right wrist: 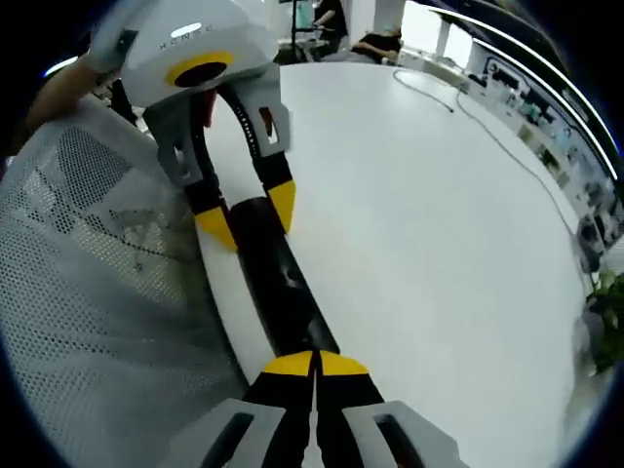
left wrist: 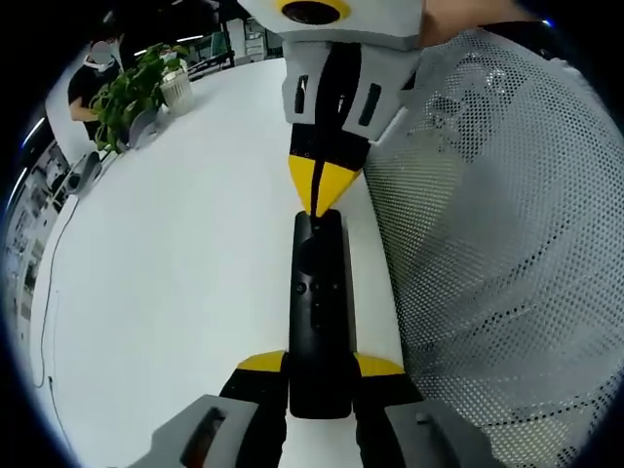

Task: Press the specified remote control buttons in sequence, fully releasing each button before pressing the next.

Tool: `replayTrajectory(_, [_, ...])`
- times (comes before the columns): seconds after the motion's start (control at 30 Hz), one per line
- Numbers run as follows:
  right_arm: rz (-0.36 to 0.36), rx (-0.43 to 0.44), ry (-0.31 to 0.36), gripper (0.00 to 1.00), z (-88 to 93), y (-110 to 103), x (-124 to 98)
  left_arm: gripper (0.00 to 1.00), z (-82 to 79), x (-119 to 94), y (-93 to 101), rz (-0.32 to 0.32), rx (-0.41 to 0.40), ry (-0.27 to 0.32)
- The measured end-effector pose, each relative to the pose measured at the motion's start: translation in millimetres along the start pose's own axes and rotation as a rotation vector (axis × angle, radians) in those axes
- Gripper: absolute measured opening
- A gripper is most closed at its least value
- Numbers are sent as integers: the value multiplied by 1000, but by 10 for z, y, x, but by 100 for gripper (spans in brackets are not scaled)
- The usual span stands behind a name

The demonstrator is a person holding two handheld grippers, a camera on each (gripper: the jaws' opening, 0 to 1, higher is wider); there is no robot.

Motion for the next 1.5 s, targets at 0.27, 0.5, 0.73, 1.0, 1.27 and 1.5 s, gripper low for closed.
replayTrajectory(0.27, [16,15,13,0,11,0,-2,25,4,-2,2,0,1,0])
replayTrajectory(0.5, [18,28,25,0,12,-7,-6,25,7,-9,3,1,-1,-1])
replayTrajectory(0.73, [32,5,23,0,14,-18,-10,25,6,-10,-1,3,-4,2])
replayTrajectory(1.0, [3,-54,23,0,19,13,-7,25,-14,-7,-4,3,-5,-10])
replayTrajectory(1.27, [-15,-125,22,0,19,29,-4,25,-26,-6,-3,-3,-1,-21])
replayTrajectory(1.5, [-62,-104,30,0,36,81,1,25,-23,-1,-1,-2,-2,-22])
Point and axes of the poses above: the point that each gripper's makers call its tool centre point, and the gripper's own axes: x roughly forward along the fingers, y roughly to its right, z roughly out of its underside, the point moved 10 cm from there along -x, roughly backward along the fingers, and after that the axes turned 15 degrees about -x, right-handed, at the moved point
